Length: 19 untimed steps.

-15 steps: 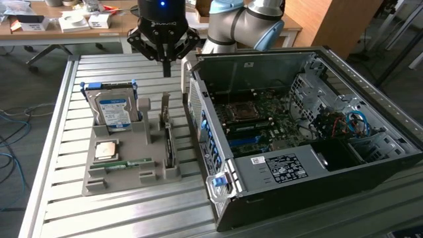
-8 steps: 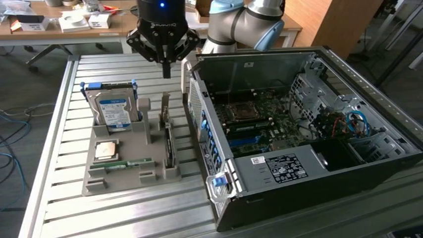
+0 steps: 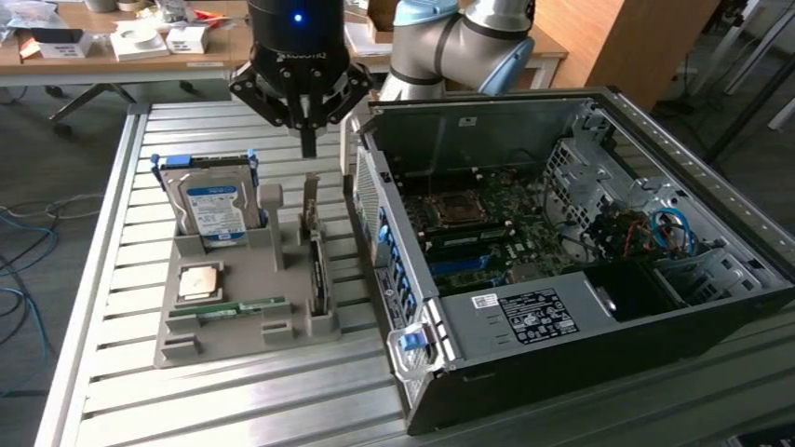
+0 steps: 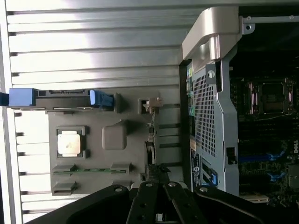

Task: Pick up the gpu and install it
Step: 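Reach for the gpu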

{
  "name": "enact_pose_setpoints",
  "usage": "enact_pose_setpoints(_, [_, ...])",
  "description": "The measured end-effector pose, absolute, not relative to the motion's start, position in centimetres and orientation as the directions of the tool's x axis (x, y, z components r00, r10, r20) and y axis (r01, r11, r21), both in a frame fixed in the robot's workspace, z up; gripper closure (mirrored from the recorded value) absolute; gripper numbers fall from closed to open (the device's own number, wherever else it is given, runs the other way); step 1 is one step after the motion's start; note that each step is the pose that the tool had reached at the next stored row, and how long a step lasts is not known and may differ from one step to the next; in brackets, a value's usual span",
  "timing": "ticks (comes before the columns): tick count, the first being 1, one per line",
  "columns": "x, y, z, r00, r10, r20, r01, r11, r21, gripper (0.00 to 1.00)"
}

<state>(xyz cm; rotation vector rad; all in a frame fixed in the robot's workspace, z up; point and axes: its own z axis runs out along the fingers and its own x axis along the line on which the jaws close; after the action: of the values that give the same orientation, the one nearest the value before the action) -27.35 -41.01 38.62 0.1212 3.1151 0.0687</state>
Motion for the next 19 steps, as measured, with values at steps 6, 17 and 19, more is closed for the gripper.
enact_pose_setpoints(6, [-27.4,-42.0,38.6,-0.997,0.078,-0.022,0.077,0.996,0.045,0.89])
enact_pose_setpoints(17, [-27.4,-43.8,38.5,-0.997,0.078,-0.022,0.077,0.996,0.045,0.89])
enact_pose_setpoints(19, [-27.4,-44.1,38.5,-0.997,0.078,-0.021,0.077,0.996,0.045,0.89])
